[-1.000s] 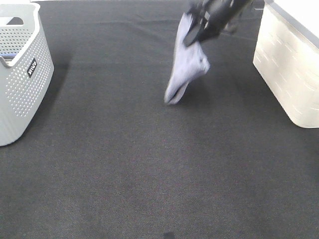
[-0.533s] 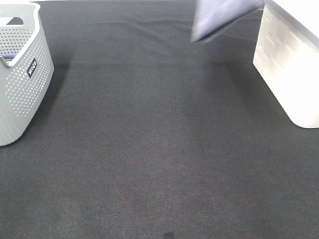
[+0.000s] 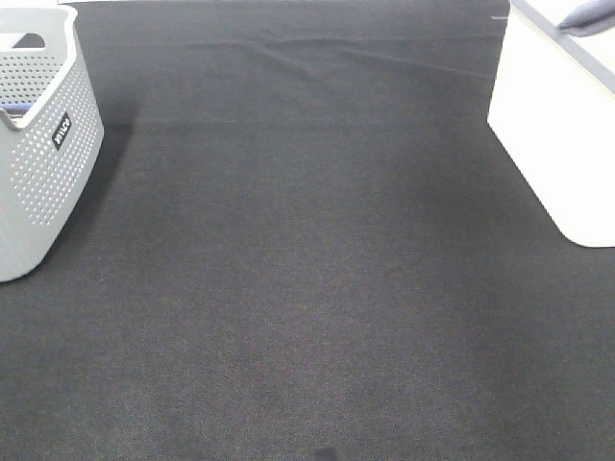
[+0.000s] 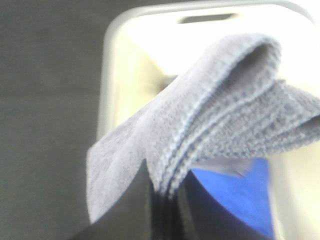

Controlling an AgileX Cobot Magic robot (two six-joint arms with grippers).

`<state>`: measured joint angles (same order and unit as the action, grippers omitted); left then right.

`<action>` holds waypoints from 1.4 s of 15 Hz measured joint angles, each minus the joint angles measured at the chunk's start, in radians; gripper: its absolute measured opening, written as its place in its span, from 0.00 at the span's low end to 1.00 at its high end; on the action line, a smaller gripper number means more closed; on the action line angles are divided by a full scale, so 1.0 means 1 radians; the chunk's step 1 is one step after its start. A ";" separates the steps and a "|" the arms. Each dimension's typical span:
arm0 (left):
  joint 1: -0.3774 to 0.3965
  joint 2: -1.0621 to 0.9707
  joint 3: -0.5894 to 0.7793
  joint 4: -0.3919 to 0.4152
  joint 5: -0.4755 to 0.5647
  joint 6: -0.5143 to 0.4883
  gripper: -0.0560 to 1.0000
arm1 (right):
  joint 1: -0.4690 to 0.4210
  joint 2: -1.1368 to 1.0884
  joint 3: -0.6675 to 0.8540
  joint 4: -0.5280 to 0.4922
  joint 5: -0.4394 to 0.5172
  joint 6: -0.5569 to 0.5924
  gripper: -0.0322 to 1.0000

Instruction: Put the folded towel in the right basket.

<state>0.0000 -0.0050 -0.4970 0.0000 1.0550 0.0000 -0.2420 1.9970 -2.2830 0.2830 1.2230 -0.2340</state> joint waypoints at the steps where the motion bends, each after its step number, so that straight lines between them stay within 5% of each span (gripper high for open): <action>1: 0.000 0.000 0.000 0.000 0.000 0.000 0.98 | -0.012 0.016 0.000 -0.014 -0.005 0.009 0.08; 4: 0.000 0.000 0.000 0.000 0.000 0.000 0.98 | -0.013 0.095 0.000 -0.042 -0.010 0.034 0.08; 7: 0.000 0.000 0.000 0.000 0.000 0.000 0.98 | -0.013 0.156 0.000 -0.065 -0.010 0.070 0.23; 9: 0.000 0.000 0.000 0.000 0.000 0.000 0.98 | -0.013 0.170 0.000 -0.067 -0.005 0.079 0.52; 11: 0.000 0.000 0.000 0.000 0.000 0.000 0.98 | -0.013 0.170 0.000 -0.068 -0.003 0.081 0.70; 18: 0.000 0.000 0.000 0.000 0.000 0.000 0.98 | 0.089 0.096 0.023 -0.052 -0.003 0.097 0.75; 21: 0.000 0.000 0.000 0.000 0.000 0.000 0.98 | 0.145 -0.039 0.178 -0.083 -0.003 0.098 0.75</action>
<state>0.0000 -0.0050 -0.4970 0.0000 1.0550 0.0000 -0.0970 1.9580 -2.1050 0.2000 1.2200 -0.1360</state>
